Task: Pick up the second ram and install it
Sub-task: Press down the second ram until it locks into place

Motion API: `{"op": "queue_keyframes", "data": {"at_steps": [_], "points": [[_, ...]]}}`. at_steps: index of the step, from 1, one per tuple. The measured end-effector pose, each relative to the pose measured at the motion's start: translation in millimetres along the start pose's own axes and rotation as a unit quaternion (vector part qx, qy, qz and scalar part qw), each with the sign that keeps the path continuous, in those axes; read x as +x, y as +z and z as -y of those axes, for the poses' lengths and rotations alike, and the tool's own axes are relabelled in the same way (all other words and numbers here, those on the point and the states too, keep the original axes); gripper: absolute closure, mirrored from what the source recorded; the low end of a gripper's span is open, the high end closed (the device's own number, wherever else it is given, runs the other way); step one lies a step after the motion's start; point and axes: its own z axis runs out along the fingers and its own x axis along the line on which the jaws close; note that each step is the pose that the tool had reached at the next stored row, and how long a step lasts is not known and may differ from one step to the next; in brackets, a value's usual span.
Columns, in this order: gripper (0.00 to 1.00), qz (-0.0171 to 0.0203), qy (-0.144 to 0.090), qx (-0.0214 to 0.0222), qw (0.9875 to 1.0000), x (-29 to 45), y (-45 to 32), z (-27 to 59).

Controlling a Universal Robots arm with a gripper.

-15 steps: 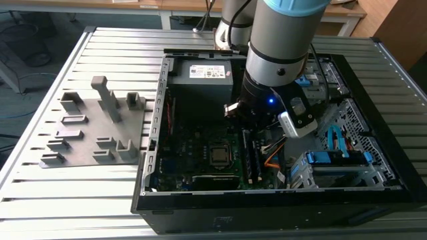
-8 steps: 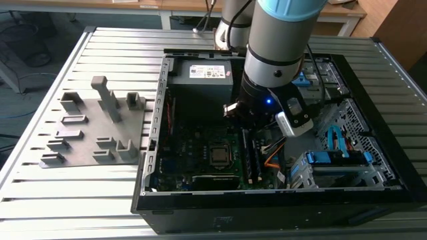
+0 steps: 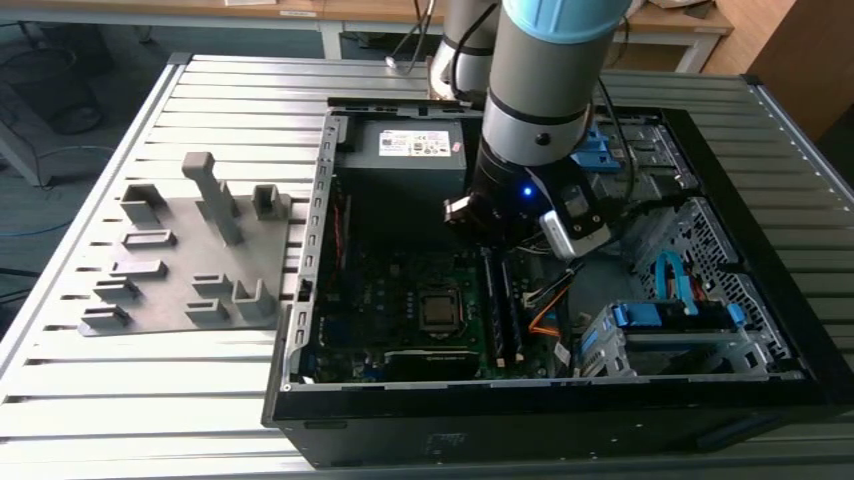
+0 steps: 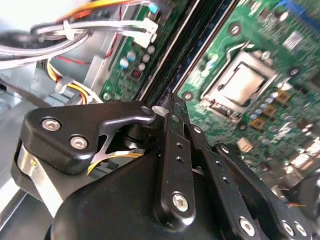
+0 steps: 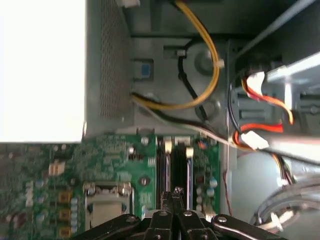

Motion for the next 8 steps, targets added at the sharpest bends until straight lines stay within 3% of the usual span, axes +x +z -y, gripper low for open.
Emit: {"op": "queue_keyframes", "data": {"at_steps": [4,8], "points": [[0.90,0.0001,0.000,-0.0002,1.0000,0.3,7.5,-11.6],[0.90,0.0000,0.000,0.0006,1.0000,0.5,16.0,-12.1]]}}
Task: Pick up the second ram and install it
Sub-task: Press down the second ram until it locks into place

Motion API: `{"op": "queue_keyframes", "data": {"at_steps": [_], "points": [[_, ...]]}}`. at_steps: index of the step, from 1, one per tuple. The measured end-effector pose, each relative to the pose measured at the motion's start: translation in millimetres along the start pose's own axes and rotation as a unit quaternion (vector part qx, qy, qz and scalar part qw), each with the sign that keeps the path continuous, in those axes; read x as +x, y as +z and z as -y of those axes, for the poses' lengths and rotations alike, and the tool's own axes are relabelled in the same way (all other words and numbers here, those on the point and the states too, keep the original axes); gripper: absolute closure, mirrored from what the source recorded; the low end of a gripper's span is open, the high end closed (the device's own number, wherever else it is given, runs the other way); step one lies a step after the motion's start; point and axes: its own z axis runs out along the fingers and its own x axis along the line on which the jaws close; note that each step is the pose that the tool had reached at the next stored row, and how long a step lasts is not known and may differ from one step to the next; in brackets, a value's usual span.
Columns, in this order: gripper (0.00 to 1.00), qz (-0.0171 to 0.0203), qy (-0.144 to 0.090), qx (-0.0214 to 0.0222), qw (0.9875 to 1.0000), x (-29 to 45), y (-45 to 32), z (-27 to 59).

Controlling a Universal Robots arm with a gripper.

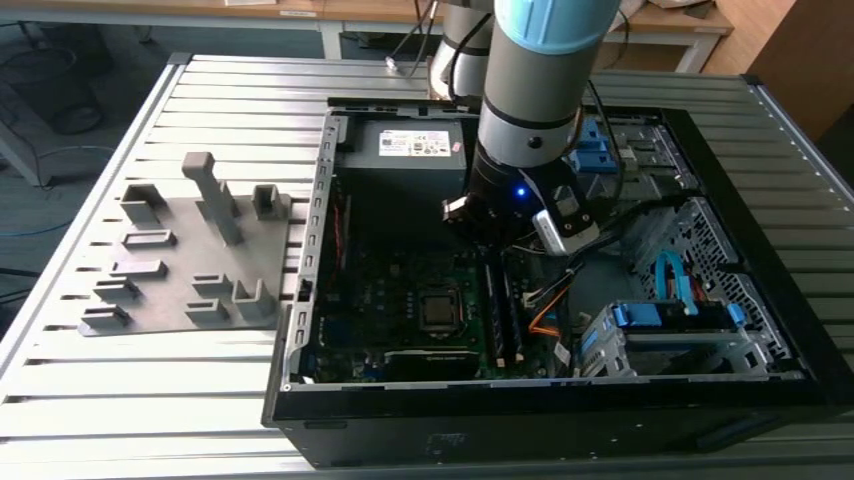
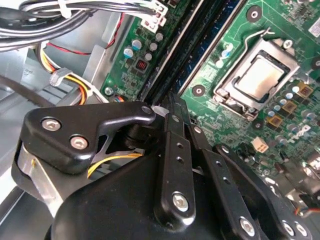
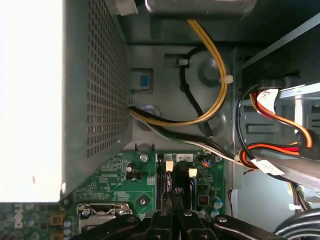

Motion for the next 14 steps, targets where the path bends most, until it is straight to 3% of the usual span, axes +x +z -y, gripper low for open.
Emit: {"op": "queue_keyframes", "data": {"at_steps": [7,10,14], "points": [[0.90,-0.0001,0.000,0.0007,1.0000,0.2,8.1,-0.5],[0.90,0.0010,0.000,-0.0005,1.0000,-0.1,3.0,-1.3],[0.90,0.0006,0.000,0.0048,1.0000,0.0,-0.3,6.1]]}}
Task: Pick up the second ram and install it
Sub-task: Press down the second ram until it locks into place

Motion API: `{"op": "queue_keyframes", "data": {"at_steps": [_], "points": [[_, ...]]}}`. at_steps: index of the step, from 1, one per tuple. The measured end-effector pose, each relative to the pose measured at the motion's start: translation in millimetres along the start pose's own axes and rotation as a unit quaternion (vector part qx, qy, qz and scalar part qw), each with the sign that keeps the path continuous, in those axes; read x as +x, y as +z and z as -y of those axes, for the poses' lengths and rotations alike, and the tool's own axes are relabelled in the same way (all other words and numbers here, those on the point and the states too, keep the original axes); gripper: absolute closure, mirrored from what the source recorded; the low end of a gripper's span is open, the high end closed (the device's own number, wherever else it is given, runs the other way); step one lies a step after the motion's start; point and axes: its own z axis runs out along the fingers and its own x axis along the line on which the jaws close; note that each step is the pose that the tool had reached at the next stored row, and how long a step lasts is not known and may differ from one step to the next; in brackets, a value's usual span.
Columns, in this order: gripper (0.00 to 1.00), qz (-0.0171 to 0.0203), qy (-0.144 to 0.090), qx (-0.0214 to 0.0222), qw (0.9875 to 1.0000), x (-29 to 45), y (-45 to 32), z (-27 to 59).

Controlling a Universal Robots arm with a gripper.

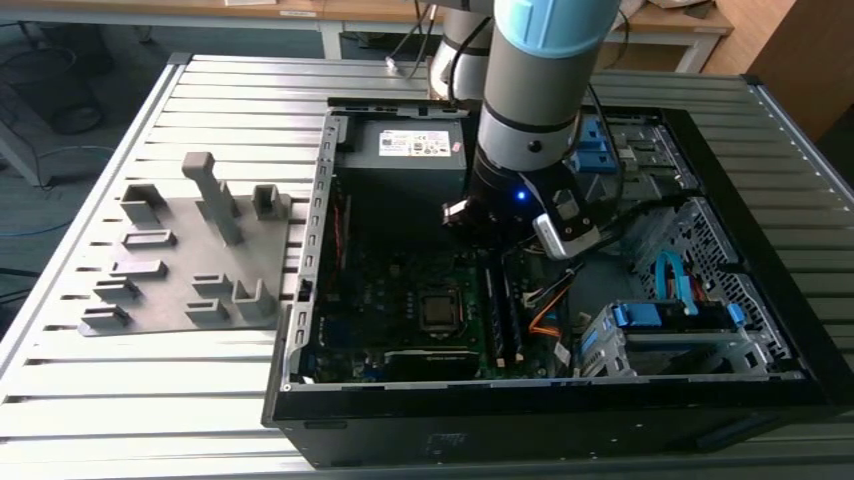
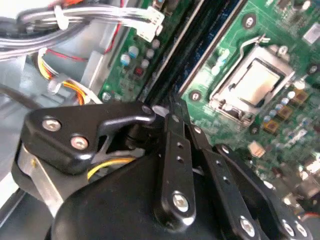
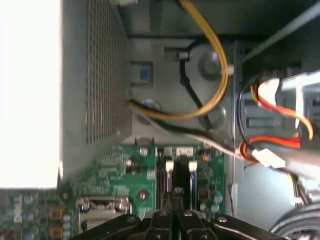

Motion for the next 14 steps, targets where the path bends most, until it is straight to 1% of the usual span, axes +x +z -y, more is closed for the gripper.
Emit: {"op": "queue_keyframes", "data": {"at_steps": [1,2,5,7,10,12,14], "points": [[0.90,0.0000,0.000,0.0018,1.0000,0.0,-0.1,2.8],[0.90,0.0000,0.000,0.0052,1.0000,0.0,-0.1,5.6],[0.90,0.0001,0.000,0.0132,0.9999,0.0,-0.1,13.3],[0.90,0.0001,0.000,0.0173,0.9999,0.0,0.1,18.9],[0.90,0.0002,0.000,0.0222,0.9998,-0.1,0.6,28.4],[0.90,0.0002,-0.001,0.0245,0.9997,-0.2,1.1,35.0],[0.90,0.0002,-0.001,0.0259,0.9997,-0.2,1.8,42.1]]}}
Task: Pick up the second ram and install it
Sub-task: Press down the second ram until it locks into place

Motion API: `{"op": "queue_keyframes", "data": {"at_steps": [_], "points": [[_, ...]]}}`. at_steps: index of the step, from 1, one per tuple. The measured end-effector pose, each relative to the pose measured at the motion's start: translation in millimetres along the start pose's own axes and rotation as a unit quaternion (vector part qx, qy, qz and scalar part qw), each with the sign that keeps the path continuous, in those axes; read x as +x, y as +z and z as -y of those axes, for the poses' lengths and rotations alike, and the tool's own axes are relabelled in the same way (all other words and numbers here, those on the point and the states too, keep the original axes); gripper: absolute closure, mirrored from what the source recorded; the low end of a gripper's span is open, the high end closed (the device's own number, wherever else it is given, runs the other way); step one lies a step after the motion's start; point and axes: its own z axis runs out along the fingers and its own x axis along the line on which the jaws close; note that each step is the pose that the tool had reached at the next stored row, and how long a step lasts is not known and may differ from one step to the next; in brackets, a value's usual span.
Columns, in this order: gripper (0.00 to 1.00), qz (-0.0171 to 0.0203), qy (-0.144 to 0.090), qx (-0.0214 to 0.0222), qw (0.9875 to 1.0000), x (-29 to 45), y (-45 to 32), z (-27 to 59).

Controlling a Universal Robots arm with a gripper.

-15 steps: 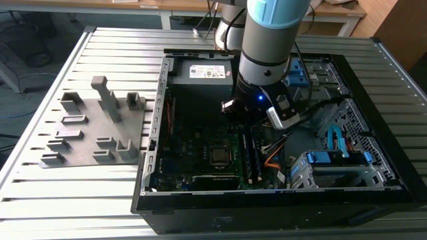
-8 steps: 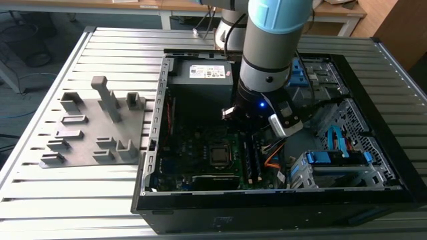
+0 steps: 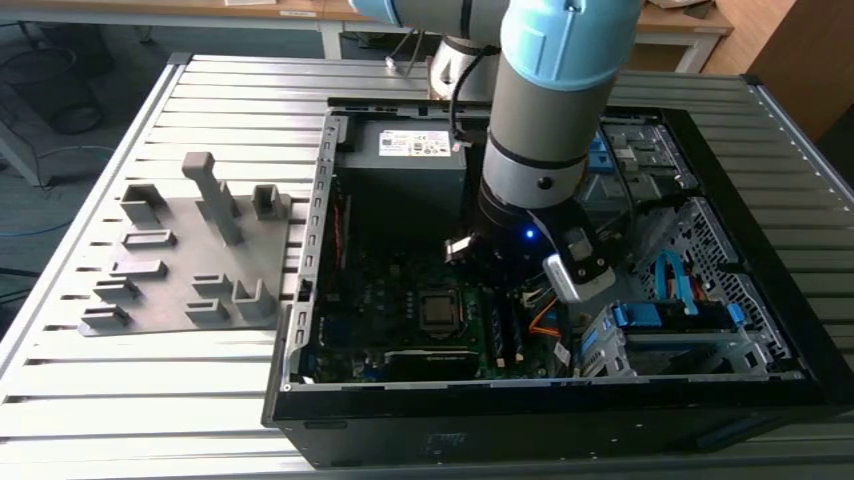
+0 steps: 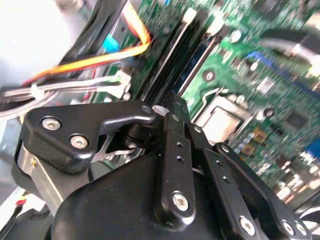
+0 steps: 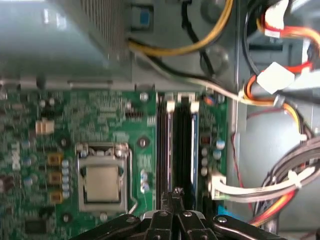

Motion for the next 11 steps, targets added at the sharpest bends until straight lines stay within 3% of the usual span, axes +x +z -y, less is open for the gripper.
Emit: {"op": "queue_keyframes", "data": {"at_steps": [6,11], "points": [[0.90,0.0001,0.000,0.0068,1.0000,-0.1,2.9,18.7],[0.90,0.0001,0.000,0.0091,1.0000,-0.1,4.2,21.3]]}}
